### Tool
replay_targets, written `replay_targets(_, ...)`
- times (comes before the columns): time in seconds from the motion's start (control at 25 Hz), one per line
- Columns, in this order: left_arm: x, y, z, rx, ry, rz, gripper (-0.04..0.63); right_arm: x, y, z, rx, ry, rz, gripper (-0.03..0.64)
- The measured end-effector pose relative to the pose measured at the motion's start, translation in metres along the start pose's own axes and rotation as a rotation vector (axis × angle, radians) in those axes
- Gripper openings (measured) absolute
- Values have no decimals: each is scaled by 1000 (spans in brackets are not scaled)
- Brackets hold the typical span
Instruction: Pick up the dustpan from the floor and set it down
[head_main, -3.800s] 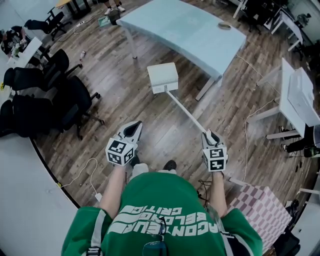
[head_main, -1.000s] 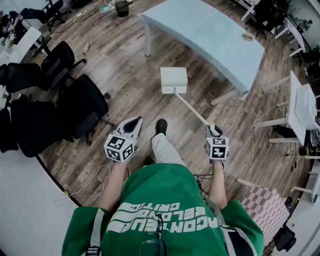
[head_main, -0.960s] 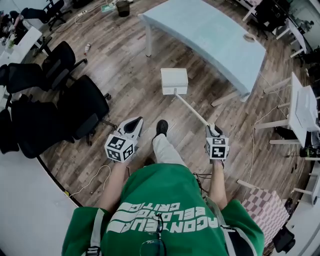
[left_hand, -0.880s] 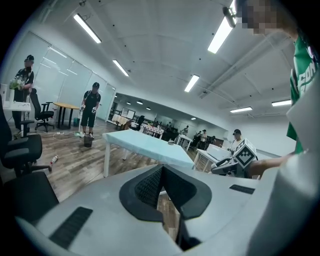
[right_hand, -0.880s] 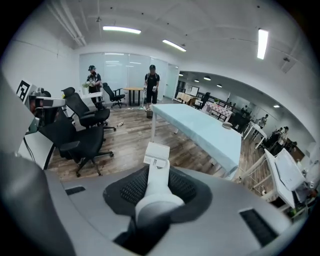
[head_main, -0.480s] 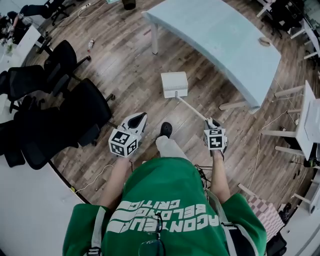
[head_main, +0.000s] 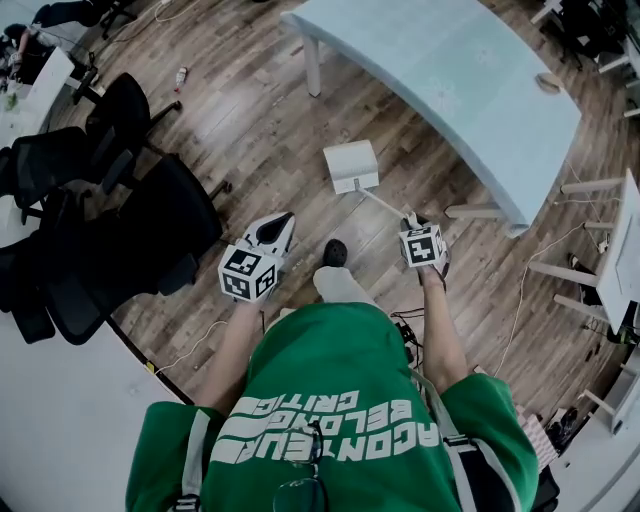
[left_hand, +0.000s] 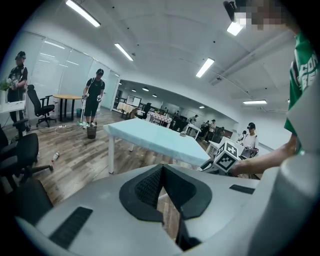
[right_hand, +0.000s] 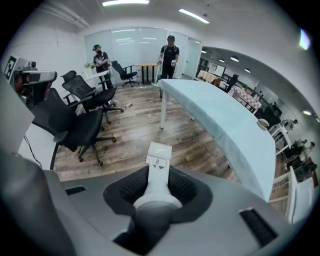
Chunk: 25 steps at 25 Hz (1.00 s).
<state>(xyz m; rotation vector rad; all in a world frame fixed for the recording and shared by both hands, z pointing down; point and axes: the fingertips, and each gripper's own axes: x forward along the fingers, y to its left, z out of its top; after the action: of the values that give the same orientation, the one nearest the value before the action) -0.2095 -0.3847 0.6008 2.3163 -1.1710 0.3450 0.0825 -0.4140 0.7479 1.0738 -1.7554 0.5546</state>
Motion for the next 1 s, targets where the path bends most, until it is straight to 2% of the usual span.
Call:
replay_targets(0.2,19,8,7,-22,3,23,-8,35,-9,14,-35,80,37,120)
replay_targets(0.44,29,21,8,-53,3,65,-8,79,-8,30,-101,128,92,120)
replay_targets(1.0,14,50,-4,-137,10,196,-8,154,8,65,-175,278,125,120)
